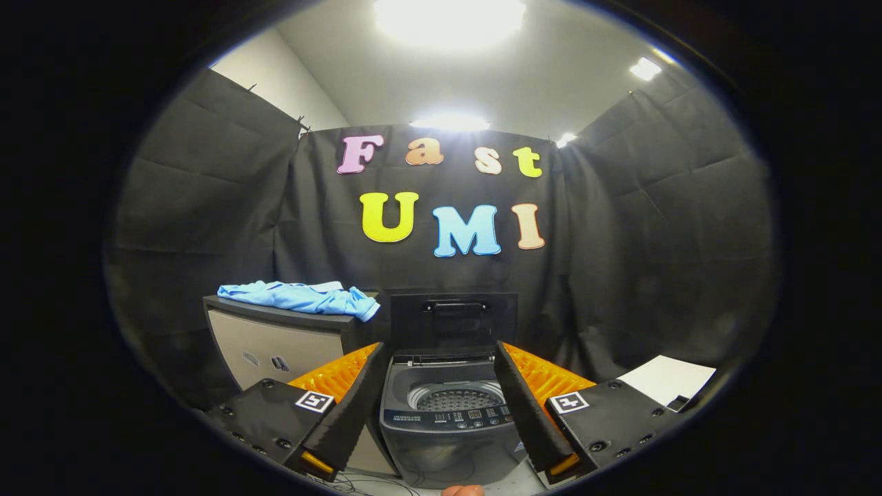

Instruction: Put the clothes into the washing machine and then close the washing machine lid.

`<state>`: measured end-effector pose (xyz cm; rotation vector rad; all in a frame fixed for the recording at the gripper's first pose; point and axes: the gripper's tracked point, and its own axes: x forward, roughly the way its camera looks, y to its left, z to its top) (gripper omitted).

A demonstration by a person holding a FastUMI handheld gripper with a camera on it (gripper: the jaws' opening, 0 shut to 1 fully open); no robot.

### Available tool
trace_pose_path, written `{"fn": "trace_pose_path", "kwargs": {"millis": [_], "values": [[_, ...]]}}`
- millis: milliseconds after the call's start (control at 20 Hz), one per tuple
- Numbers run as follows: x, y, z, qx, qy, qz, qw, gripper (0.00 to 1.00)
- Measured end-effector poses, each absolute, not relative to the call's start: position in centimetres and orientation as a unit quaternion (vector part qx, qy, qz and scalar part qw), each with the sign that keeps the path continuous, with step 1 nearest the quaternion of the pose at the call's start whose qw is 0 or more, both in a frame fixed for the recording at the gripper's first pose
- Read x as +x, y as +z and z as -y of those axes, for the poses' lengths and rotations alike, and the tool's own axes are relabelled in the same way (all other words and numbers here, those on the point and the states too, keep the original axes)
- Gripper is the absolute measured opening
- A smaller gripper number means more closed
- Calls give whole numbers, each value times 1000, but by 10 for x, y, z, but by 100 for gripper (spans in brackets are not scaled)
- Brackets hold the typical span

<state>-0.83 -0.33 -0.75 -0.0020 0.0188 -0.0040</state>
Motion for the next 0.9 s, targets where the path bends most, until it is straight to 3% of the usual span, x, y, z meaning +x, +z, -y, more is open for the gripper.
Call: {"fn": "trace_pose_path", "kwargs": {"millis": [900], "values": [[-10,-6,12,-1,-12,-24,1000,98]]}}
